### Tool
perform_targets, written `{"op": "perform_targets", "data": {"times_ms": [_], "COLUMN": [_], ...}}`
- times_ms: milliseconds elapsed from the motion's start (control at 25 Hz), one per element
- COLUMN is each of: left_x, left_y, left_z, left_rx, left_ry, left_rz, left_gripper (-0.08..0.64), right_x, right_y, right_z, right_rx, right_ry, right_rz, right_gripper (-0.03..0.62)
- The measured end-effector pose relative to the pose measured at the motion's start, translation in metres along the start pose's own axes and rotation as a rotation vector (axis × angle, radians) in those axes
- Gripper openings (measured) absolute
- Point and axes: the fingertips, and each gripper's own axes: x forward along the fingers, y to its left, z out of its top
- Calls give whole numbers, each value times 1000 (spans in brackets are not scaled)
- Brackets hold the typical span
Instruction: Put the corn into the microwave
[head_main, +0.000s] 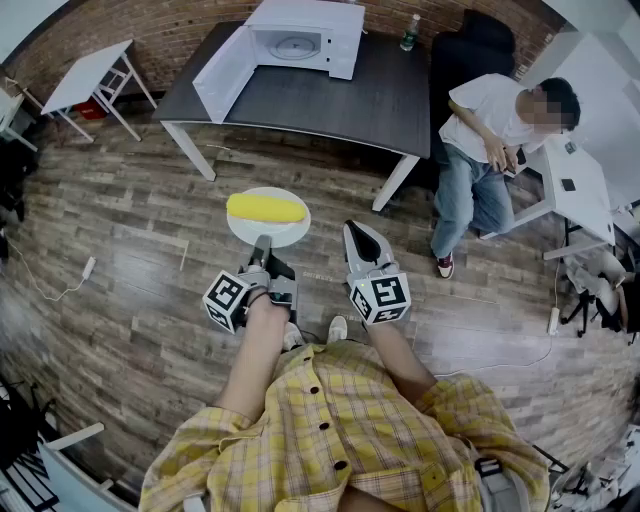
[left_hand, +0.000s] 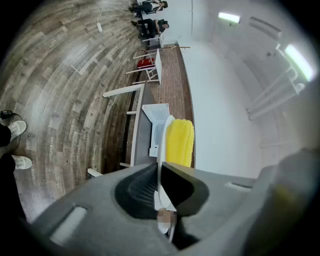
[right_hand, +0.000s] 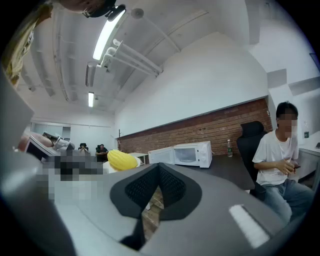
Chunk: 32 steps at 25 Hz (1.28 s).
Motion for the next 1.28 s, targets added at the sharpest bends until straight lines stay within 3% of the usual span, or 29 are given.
{"op": "perform_targets", "data": {"times_ms": [600,1280], "left_x": [-2,18], "left_y": [2,12], "left_z": [-29,-71], "left_rx": [-11,-33], "left_ry": [-11,-44], "left_rz": [-15,-7], "left_gripper": [12,12], "right_x": [-10,-6], "right_y": [-14,-70], "right_z": [11,17], "right_rx": [-2,-8], "right_ry": [-16,-35], "right_rz": [45,69], "right_gripper": [3,3]}}
